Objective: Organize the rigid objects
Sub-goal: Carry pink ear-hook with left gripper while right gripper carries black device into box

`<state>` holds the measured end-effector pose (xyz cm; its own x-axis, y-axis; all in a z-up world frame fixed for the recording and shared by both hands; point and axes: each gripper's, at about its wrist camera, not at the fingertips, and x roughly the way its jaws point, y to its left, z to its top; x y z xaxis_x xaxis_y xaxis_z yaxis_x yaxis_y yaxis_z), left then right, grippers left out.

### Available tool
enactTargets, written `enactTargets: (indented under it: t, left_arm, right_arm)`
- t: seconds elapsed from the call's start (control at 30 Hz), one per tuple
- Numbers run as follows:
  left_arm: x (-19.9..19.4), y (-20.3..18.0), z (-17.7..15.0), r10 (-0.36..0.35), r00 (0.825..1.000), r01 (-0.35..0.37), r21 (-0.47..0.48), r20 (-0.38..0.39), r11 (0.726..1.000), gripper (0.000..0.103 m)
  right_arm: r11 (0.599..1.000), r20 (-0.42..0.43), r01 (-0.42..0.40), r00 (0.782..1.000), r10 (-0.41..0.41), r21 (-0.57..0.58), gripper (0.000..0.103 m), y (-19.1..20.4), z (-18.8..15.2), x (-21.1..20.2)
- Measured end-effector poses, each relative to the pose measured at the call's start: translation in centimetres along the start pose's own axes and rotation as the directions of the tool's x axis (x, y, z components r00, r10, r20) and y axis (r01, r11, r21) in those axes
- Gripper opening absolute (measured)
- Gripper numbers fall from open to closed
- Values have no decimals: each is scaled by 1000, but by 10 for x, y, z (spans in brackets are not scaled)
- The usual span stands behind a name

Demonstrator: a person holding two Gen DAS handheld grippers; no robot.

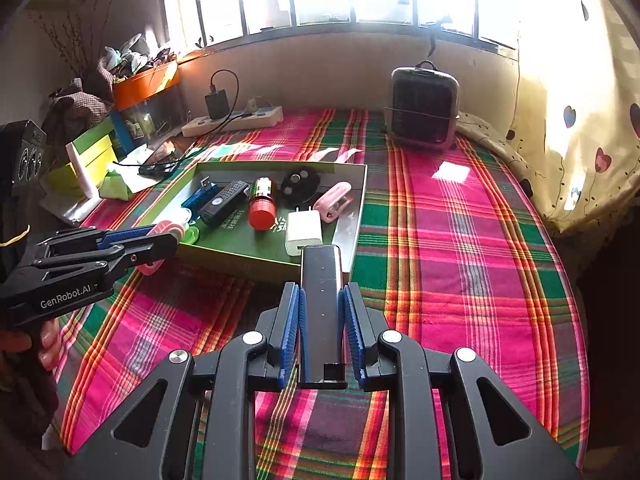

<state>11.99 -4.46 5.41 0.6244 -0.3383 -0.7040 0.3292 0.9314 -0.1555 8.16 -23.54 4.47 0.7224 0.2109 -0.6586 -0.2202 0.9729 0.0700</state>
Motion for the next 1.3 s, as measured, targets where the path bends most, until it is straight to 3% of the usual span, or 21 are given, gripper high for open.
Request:
enactTargets:
  t: [0.8,1.3]
  left_arm:
    - [38,11,25,-8,999,7,-28,-36,1000,22]
    - [63,16,31,-10,998,6,-50,-70,999,22]
  right_arm:
    - [998,-16,-56,998,56,-13,24,10,70,61]
    - [997,-79,-73,994,73,-8,24,10,83,108]
